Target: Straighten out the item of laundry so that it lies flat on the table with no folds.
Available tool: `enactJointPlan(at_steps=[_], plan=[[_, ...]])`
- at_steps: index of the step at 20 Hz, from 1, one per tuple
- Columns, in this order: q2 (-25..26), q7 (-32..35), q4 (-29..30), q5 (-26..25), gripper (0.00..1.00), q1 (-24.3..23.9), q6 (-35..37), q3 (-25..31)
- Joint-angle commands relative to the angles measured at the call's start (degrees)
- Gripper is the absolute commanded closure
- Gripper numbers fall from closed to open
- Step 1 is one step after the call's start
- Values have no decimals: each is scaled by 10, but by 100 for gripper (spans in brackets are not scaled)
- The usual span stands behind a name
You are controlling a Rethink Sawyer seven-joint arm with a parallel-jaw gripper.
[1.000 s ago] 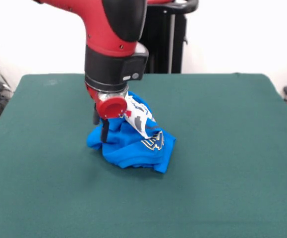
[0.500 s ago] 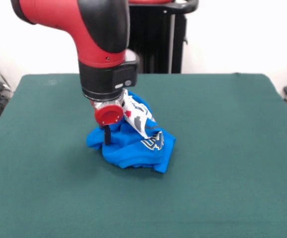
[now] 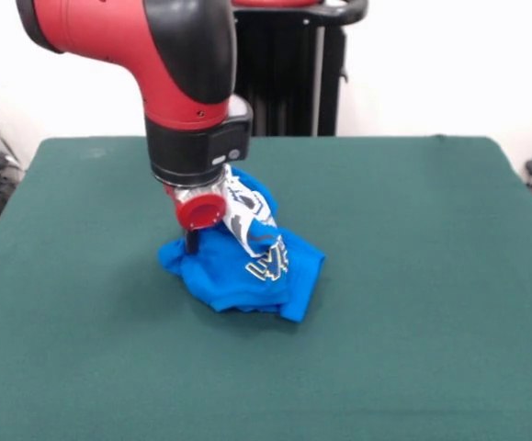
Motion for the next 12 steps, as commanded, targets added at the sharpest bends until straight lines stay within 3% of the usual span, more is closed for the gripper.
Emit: enactJointPlan(at_steps=[1, 8, 12], plan=[[-6, -89, 12, -26, 100, 15, 89, 69], [-39, -82, 19, -15, 100, 12, 123, 80], [-84, -62, 0, -43, 100, 55, 155, 32]])
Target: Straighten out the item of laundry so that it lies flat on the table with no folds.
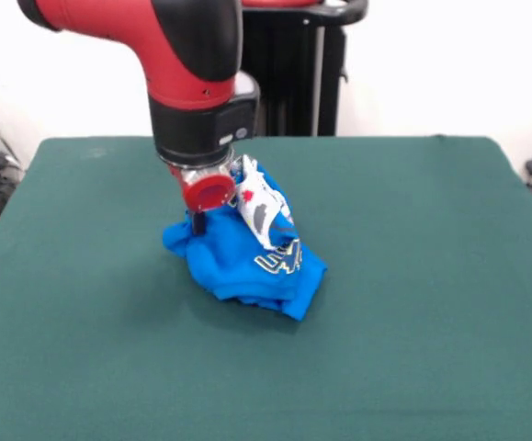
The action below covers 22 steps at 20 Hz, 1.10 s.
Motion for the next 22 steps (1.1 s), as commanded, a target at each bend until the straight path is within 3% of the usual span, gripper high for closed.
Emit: enactJointPlan(at_steps=[1, 6, 14, 18, 22], plan=[[-54, -53, -10, -48, 100, 65, 96, 5], [-91, -38, -46, -58, 100, 91, 171, -26], [-157, -61, -84, -36, 100, 75, 310, 2], [-193, -24, -98, -35, 100, 104, 375, -5], [-220, 38, -75, -3, 100, 129, 398, -2]])
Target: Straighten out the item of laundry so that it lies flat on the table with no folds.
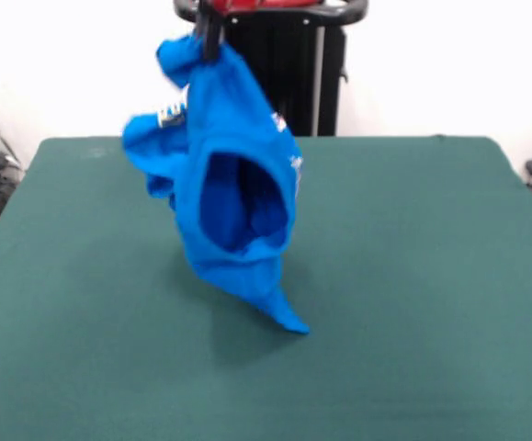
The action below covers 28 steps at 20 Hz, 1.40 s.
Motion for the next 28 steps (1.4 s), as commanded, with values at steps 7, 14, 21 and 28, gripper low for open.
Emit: enactJointPlan(at_steps=[7, 14, 21, 28], plan=[[-35, 124, -7, 72, 100, 92, 104, 23], [-23, 157, 5, 99, 100, 140, 57, 11], [-45, 163, 91, 186, 100, 178, -20, 13], [-25, 25, 187, 162, 100, 134, -160, 0]])
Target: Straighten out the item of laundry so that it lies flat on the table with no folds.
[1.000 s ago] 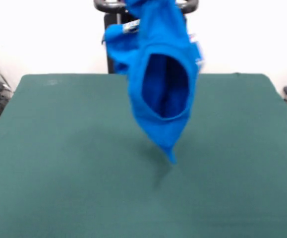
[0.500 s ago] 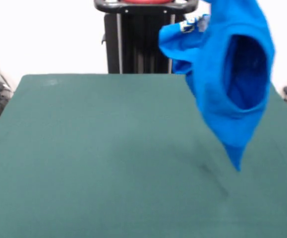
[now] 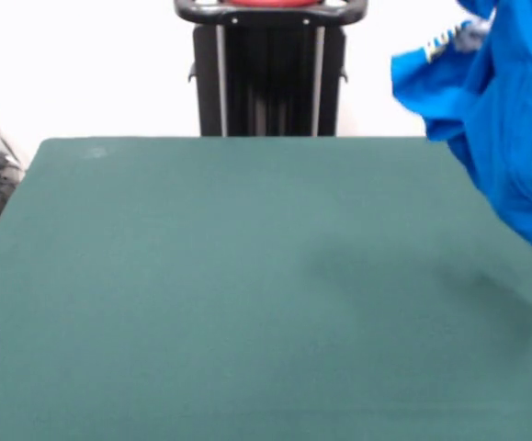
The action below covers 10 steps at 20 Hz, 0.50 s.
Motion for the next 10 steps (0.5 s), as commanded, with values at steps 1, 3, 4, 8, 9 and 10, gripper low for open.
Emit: enactJointPlan(at_steps=[1, 3, 4, 8, 9, 10], plan=[[39, 7, 152, -22, 100, -34, -122, 0], [49, -25, 167, -50, 100, -58, -163, 1], [54, -40, 176, -59, 100, -72, -184, 5], [80, -64, 188, -124, 100, -108, -268, 9], [88, -59, 188, -143, 100, -113, -289, 7], [96, -53, 187, -163, 100, -114, -308, 2]])
